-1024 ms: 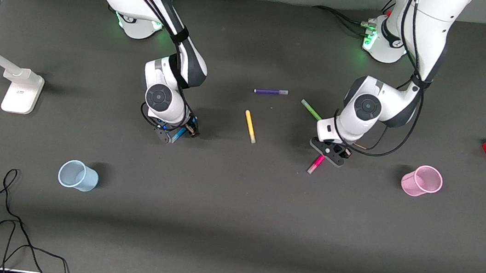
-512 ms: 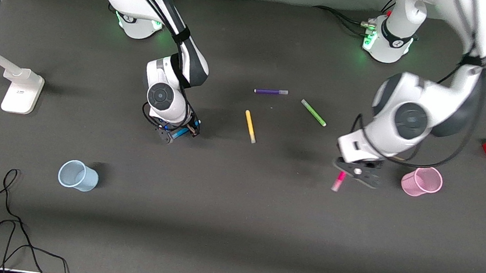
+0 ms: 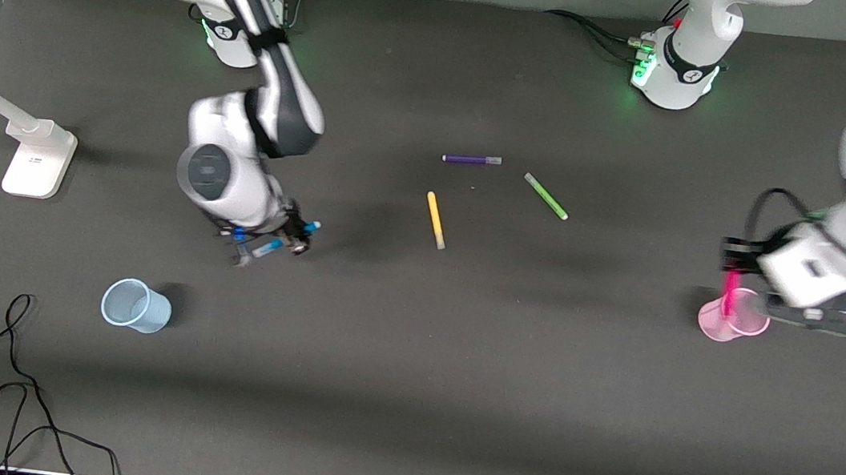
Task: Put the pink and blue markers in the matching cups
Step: 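Carry the blue marker to the blue cup while the left gripper carries pink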
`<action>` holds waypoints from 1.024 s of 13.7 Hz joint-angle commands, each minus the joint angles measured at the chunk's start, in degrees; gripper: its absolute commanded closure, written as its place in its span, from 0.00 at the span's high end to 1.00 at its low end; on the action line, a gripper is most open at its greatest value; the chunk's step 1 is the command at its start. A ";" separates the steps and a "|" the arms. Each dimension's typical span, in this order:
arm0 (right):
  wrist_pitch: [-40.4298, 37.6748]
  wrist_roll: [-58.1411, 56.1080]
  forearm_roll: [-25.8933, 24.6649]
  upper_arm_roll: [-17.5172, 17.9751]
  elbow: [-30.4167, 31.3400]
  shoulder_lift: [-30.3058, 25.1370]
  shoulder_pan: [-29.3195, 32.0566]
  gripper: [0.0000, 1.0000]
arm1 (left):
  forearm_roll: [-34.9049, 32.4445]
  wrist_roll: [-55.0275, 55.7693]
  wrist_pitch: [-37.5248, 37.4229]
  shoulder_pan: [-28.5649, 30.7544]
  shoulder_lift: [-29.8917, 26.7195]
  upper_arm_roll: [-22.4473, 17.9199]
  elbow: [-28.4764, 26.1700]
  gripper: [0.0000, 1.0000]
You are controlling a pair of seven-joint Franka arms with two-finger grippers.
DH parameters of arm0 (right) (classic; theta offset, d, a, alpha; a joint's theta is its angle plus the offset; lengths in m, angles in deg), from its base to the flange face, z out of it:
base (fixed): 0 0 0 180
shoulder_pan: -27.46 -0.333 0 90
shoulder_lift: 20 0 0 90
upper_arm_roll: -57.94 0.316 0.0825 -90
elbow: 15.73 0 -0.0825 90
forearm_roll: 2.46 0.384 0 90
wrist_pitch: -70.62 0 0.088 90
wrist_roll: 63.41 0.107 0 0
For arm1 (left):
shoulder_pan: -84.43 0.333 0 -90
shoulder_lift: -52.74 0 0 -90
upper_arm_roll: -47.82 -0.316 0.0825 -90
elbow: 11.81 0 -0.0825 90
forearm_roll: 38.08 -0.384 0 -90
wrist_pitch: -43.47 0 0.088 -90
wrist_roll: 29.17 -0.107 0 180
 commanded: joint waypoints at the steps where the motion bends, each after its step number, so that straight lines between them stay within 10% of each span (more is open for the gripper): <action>1: -14.00 -1.11 3.13 -2.16 -13.65 0.51 3.75 0.00 | -2.27 -0.88 -3.87 3.73 0.24 0.60 2.24 0.00; 6: -30.28 -13.81 4.53 -2.24 -25.99 0.77 13.24 0.00 | -4.04 -1.94 -11.07 6.89 4.80 0.59 7.14 0.00; 14: -34.53 -42.23 6.47 -2.16 -26.88 5.07 20.20 0.00 | -6.59 -2.12 -26.98 8.74 18.25 0.77 16.04 0.00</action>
